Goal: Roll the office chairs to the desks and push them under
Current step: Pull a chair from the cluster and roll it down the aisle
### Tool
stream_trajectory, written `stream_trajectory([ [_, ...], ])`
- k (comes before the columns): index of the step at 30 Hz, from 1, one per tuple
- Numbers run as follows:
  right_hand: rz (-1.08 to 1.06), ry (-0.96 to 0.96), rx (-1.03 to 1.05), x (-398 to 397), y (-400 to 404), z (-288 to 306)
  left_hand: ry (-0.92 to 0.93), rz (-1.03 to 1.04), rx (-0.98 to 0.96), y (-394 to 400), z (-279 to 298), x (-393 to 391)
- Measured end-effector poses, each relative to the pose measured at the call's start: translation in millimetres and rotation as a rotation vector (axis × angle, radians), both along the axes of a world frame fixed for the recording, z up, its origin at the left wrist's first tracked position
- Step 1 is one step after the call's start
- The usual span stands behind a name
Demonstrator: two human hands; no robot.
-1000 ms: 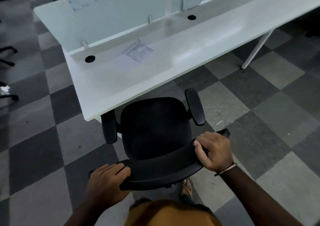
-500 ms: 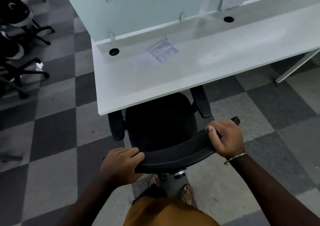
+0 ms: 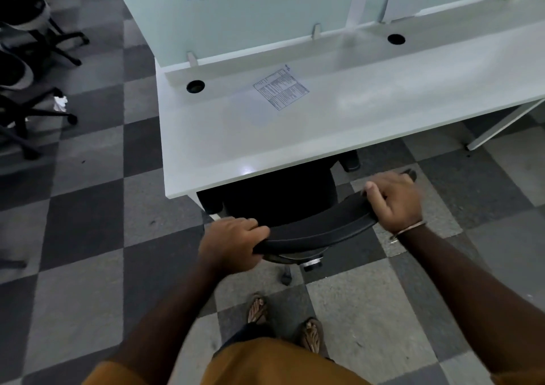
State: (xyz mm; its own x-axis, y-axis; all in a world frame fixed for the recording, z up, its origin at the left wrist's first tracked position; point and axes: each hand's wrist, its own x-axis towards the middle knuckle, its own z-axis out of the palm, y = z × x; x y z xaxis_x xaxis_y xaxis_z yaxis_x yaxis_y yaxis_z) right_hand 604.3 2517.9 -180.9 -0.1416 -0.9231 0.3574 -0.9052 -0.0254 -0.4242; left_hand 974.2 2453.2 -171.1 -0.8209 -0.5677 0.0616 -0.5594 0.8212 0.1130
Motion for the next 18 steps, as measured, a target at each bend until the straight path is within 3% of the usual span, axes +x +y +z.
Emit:
stream_trajectory([
  [4, -0.13, -0.002, -0.056, 44, 35, -16, -0.093, -0.008, 0.036, -18, 4, 21],
  [9, -0.096, 0.016, 0.0, 32, 61, -20, -0.029, 0.025, 0.026, 22, -16, 20],
  [12, -0.122, 0.1, 0.064, 44, 57, -15, -0.018, 0.12, 0.043, 23, -19, 18],
  [18, -0.164, 0.074, -0.076, 85, 25, -6, -0.067, 0.139, 0.077, -6, -13, 26],
])
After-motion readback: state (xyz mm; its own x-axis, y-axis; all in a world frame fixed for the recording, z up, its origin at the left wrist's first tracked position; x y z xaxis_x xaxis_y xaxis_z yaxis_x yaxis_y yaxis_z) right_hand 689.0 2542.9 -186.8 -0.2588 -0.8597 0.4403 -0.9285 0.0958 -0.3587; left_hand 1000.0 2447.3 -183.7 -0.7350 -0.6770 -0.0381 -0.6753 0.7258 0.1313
